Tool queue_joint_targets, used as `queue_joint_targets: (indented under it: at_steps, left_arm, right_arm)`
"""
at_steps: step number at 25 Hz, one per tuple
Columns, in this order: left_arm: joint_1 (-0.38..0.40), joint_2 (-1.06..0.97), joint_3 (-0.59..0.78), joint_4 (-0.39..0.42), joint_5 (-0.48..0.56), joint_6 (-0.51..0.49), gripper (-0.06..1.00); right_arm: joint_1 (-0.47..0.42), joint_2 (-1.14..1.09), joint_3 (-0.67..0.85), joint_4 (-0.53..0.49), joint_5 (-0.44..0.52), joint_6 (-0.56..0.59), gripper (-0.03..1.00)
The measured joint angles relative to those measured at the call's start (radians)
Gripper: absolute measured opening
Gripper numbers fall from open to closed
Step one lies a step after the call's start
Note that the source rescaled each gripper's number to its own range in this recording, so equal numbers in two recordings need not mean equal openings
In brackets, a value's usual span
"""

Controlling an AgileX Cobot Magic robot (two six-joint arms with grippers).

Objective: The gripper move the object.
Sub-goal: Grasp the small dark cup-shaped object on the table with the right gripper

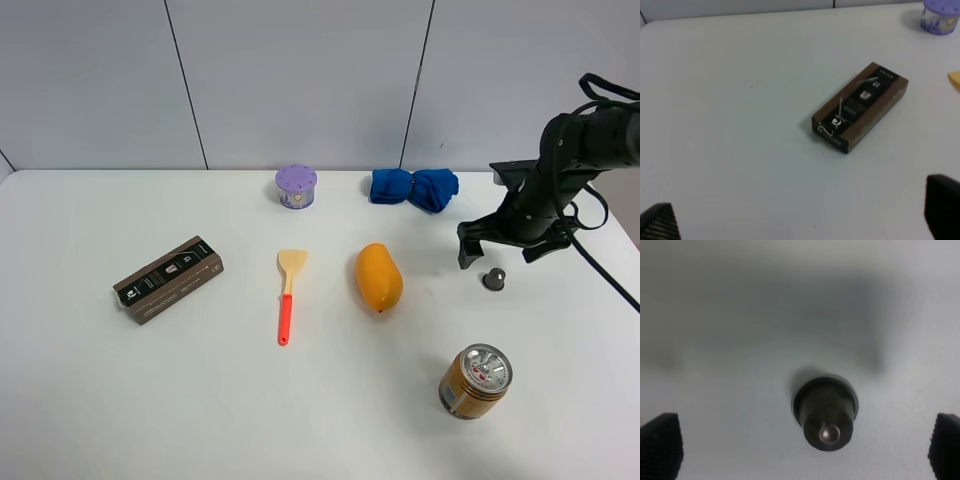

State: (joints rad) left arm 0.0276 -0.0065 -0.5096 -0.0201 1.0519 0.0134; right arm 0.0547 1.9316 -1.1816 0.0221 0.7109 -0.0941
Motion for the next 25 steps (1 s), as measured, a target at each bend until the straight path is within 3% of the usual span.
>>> queue_joint_targets:
  at_steps: [14, 25]
  left_arm:
    - [0.000, 0.000, 0.000, 0.000, 0.000, 0.000, 1.00]
    - [0.000, 0.000, 0.000, 0.000, 0.000, 0.000, 1.00]
  right_arm:
    - [0.000, 0.076, 0.000, -0.022, -0.018, 0.037, 1.00]
    - [0.000, 0.090, 0.000, -0.022, -0.030, 0.063, 0.94]
